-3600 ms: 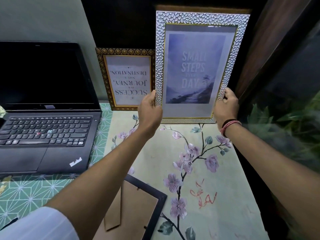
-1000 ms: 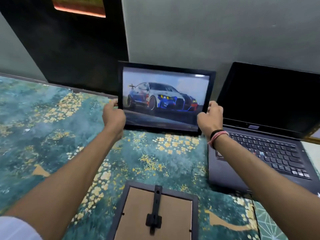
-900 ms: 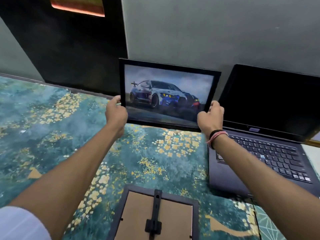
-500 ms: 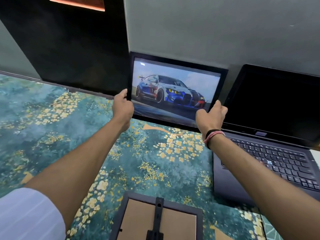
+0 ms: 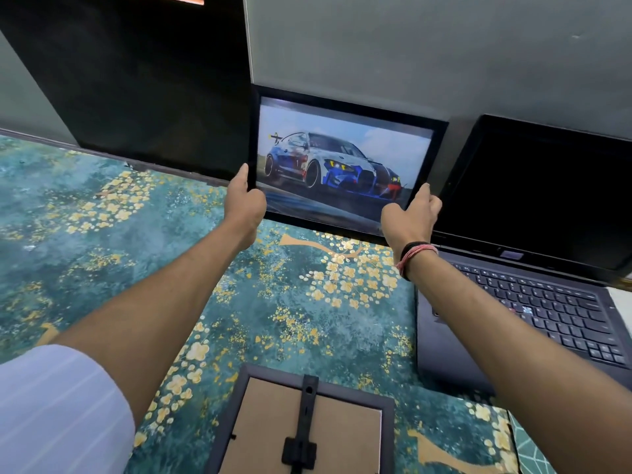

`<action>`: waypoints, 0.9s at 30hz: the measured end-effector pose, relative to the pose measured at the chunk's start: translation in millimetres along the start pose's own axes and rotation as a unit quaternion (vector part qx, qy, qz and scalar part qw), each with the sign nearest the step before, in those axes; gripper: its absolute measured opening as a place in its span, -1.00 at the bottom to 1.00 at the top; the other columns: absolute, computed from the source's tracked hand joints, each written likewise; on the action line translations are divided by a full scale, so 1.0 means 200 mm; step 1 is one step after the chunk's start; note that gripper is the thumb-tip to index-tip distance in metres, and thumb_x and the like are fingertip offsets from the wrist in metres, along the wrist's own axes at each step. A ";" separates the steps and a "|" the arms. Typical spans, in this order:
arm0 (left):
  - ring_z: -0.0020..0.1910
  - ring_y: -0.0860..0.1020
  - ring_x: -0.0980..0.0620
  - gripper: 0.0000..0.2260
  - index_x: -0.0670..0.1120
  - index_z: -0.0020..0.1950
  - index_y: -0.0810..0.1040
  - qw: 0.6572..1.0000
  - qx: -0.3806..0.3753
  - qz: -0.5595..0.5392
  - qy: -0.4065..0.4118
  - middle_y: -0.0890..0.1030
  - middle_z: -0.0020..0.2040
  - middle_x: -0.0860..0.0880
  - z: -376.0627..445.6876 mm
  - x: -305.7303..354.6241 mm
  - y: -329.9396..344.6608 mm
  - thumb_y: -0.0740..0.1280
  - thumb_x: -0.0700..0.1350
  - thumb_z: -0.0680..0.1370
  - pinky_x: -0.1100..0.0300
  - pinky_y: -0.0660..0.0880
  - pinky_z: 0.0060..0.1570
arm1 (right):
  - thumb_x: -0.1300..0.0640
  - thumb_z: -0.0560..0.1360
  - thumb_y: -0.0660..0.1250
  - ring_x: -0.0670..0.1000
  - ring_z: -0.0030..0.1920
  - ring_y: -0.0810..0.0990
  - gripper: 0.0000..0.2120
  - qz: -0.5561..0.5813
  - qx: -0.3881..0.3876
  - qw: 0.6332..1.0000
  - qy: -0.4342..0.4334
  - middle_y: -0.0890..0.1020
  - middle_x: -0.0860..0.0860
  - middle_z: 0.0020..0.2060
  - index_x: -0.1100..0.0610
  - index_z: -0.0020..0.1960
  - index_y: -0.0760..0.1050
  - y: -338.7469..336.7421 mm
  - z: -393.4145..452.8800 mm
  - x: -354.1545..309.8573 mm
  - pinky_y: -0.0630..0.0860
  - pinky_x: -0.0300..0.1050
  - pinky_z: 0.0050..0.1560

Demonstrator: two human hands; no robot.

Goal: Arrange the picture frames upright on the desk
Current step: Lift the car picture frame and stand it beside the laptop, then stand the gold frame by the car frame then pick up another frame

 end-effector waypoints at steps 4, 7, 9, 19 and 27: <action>0.70 0.12 -0.05 -0.32 -0.06 0.73 0.07 1.000 0.004 -0.001 0.005 0.13 0.72 -0.05 -0.11 0.01 0.02 0.15 -0.42 0.64 -0.01 0.17 0.63 | 0.28 0.51 0.21 0.09 0.60 0.22 -0.23 0.007 -0.023 1.000 -0.013 0.11 0.03 0.63 0.19 0.67 0.02 -0.03 -0.03 0.03 0.20 -0.18 0.47; 0.67 0.19 -0.04 -0.33 -0.06 0.72 0.11 1.000 0.013 -0.014 0.012 0.19 0.71 -0.05 -0.25 0.03 0.07 0.22 -0.36 0.64 0.04 0.21 0.57 | 0.29 0.52 0.22 0.04 0.60 0.23 -0.29 0.021 -0.032 0.999 -0.036 0.20 0.02 0.63 0.15 0.65 0.13 -0.06 -0.09 0.05 0.21 -0.14 0.53; 0.67 0.20 -0.04 -0.34 -0.08 0.71 0.14 0.999 -0.007 -0.022 0.025 0.20 0.70 -0.07 -0.39 0.04 0.15 0.25 -0.35 0.64 0.03 0.23 0.57 | 0.25 0.54 0.25 0.02 0.58 0.30 -0.36 0.035 -0.049 0.997 -0.052 0.31 0.02 0.59 0.11 0.61 0.23 -0.10 -0.13 0.07 0.29 -0.05 0.55; 0.44 0.54 0.02 -0.56 -0.23 0.55 0.44 0.987 -0.129 -0.037 0.088 0.56 0.48 -0.12 -1.02 -0.02 0.79 0.32 -0.31 0.65 0.34 0.45 0.29 | 0.15 0.63 0.32 -0.02 0.24 0.64 -0.67 0.120 -0.048 0.989 -0.065 0.66 0.06 0.25 0.18 0.37 0.53 -0.62 -0.28 0.31 0.54 -0.05 0.37; 0.37 0.55 0.05 -0.58 -0.25 0.53 0.46 0.971 -0.212 -0.006 0.109 0.58 0.45 -0.13 -1.50 -0.02 1.57 0.32 -0.29 0.66 0.52 0.53 0.05 | 0.04 0.63 0.28 -0.10 0.10 0.63 -0.71 0.107 0.040 0.992 -0.043 0.68 -0.02 0.11 0.10 0.28 0.59 -1.52 -0.10 0.66 0.58 -0.05 0.29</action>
Point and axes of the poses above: each hand's wrist, its own z-axis towards the middle knuckle, its own y-axis out of the palm, x = y × z, the point moved 1 cm from there along z, towards the middle knuckle
